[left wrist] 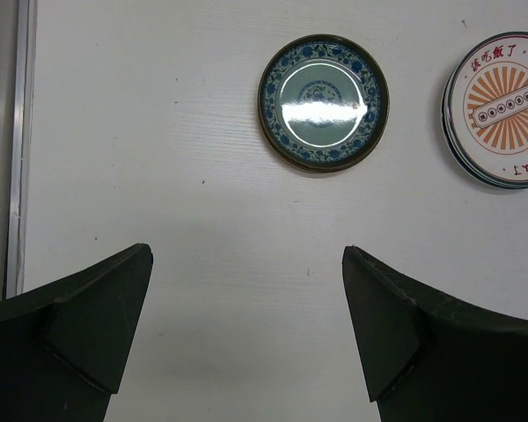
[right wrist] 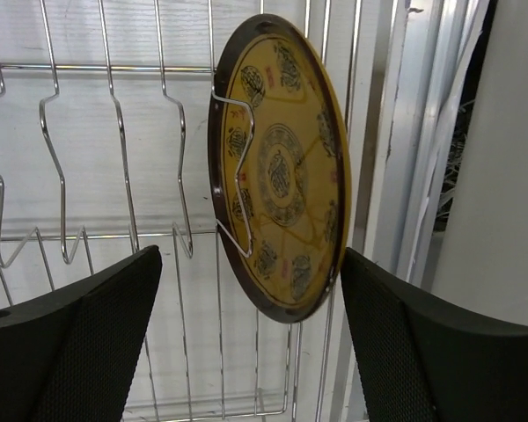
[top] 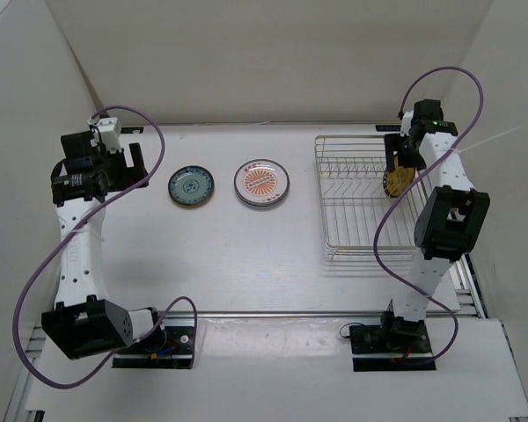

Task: Unload the plates from the dish rack

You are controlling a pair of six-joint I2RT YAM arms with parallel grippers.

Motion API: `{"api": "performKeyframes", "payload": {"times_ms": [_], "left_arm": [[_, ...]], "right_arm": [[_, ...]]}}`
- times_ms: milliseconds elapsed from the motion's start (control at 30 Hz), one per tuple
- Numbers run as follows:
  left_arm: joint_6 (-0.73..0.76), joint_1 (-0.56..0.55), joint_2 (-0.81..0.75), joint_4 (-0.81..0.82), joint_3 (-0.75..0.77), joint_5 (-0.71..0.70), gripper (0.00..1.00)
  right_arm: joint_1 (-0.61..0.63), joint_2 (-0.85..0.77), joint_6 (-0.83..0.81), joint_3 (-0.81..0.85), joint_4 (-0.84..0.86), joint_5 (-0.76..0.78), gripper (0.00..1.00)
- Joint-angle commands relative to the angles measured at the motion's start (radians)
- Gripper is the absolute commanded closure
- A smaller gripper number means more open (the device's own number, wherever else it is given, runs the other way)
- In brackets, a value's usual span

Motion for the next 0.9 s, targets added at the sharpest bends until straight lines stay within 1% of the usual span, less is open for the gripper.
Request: {"api": "performKeyframes", "payload": {"times_ms": [0, 133, 267, 300, 333, 367, 467, 500, 533, 600, 633, 700, 733, 800, 833, 867], "left_arm": [[0.0, -0.001, -0.014, -0.012, 0.015, -0.006, 0.0], [0.0, -0.001, -0.004, -0.012, 0.015, -0.006, 0.0], [-0.011, -0.001, 0.006, -0.012, 0.015, 0.026, 0.0], [-0.011, -0.001, 0.006, -0.012, 0.015, 0.026, 0.0], [-0.011, -0.001, 0.016, -0.012, 0.015, 0.037, 0.0], [-0.011, -0.001, 0.016, -0.012, 0.006, 0.037, 0.0], [-0.011, -0.001, 0.016, -0.012, 0.006, 0.046, 0.0], [-0.011, -0.001, 0.016, -0.012, 0.006, 0.046, 0.0], [-0.011, -0.001, 0.016, -0.012, 0.006, 0.046, 0.0], [-0.011, -0.001, 0.016, -0.012, 0.006, 0.055, 0.0], [-0.011, -0.001, 0.016, -0.012, 0.006, 0.055, 0.0], [-0.011, -0.001, 0.016, -0.012, 0.006, 0.055, 0.0], [-0.011, -0.001, 0.016, -0.012, 0.006, 0.055, 0.0], [-0.011, -0.001, 0.025, -0.012, 0.006, 0.055, 0.0], [-0.011, -0.001, 0.025, -0.021, 0.006, 0.055, 0.0], [-0.011, -0.001, 0.025, -0.021, 0.006, 0.055, 0.0]], "right_arm": [[-0.005, 0.004, 0.02, 0.047, 0.015, -0.045, 0.15], [-0.005, -0.008, 0.047, 0.047, 0.006, -0.045, 0.18], [-0.005, -0.031, 0.069, 0.047, 0.006, -0.032, 0.21], [-0.005, -0.031, 0.078, 0.047, 0.006, -0.031, 0.29], [-0.005, -0.031, 0.078, 0.047, 0.006, -0.021, 0.35], [-0.005, -0.031, 0.087, 0.047, 0.006, -0.012, 0.37], [-0.005, -0.031, 0.11, 0.047, 0.006, 0.01, 0.56], [-0.005, -0.031, 0.127, 0.047, 0.006, 0.036, 0.58], [-0.005, -0.031, 0.136, 0.047, 0.006, 0.05, 0.58], [-0.005, -0.031, 0.145, 0.056, 0.006, 0.059, 0.64], [-0.005, -0.031, 0.159, 0.056, 0.006, 0.074, 0.64], [-0.005, -0.022, 0.168, 0.056, -0.003, 0.094, 0.71], [-0.005, -0.022, 0.184, 0.065, -0.003, 0.106, 0.73], [-0.005, -0.022, 0.196, 0.065, -0.013, 0.126, 0.84], [-0.005, -0.022, 0.196, 0.065, -0.022, 0.142, 0.84], [-0.005, -0.022, 0.207, 0.074, -0.022, 0.142, 0.87]]}}
